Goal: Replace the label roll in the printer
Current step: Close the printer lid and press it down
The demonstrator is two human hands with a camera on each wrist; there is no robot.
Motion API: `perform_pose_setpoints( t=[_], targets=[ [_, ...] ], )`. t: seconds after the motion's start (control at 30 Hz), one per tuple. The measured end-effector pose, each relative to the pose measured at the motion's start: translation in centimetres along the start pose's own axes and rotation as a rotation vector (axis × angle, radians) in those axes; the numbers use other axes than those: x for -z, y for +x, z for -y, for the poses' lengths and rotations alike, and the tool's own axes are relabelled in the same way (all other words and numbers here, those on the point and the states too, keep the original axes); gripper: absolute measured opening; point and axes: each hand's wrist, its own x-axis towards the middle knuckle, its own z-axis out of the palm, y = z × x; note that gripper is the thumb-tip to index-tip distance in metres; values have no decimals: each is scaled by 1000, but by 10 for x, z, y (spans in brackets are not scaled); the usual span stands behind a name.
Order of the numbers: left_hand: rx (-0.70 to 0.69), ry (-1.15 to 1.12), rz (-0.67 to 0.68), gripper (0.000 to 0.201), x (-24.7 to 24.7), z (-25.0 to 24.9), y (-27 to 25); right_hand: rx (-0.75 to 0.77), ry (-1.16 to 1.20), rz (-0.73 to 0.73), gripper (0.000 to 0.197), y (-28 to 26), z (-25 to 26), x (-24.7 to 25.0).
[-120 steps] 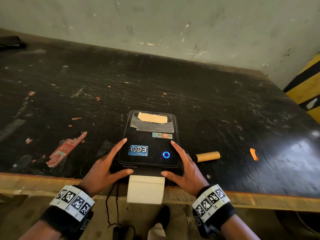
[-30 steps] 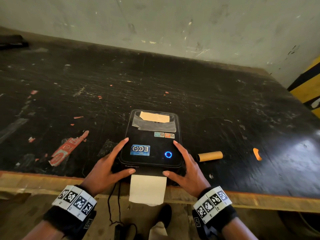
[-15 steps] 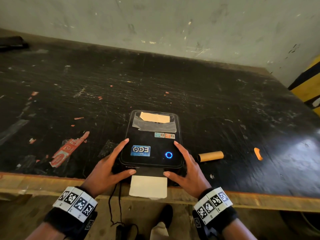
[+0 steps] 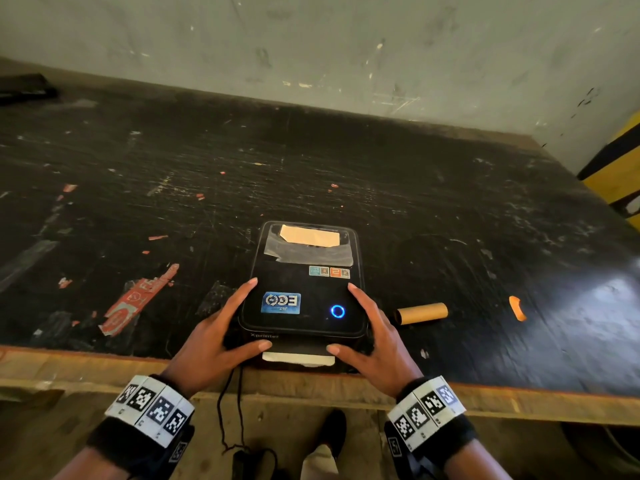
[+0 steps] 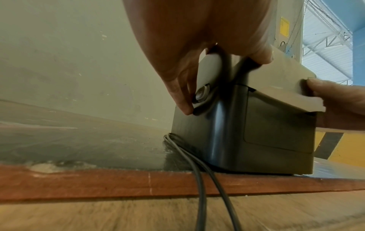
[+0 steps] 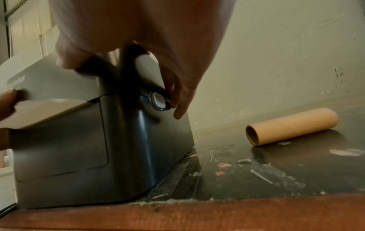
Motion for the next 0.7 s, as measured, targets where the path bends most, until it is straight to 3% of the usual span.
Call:
perform_pose_setpoints(
  t=[0.57,0.7],
  targets=[
    [40,-3,38,91,0,-7,-3,3,-36,20,95,-2,2,2],
    [119,-91,81,94,5,-13,-11,-21,-27,140,87,-6,12,17]
  ],
)
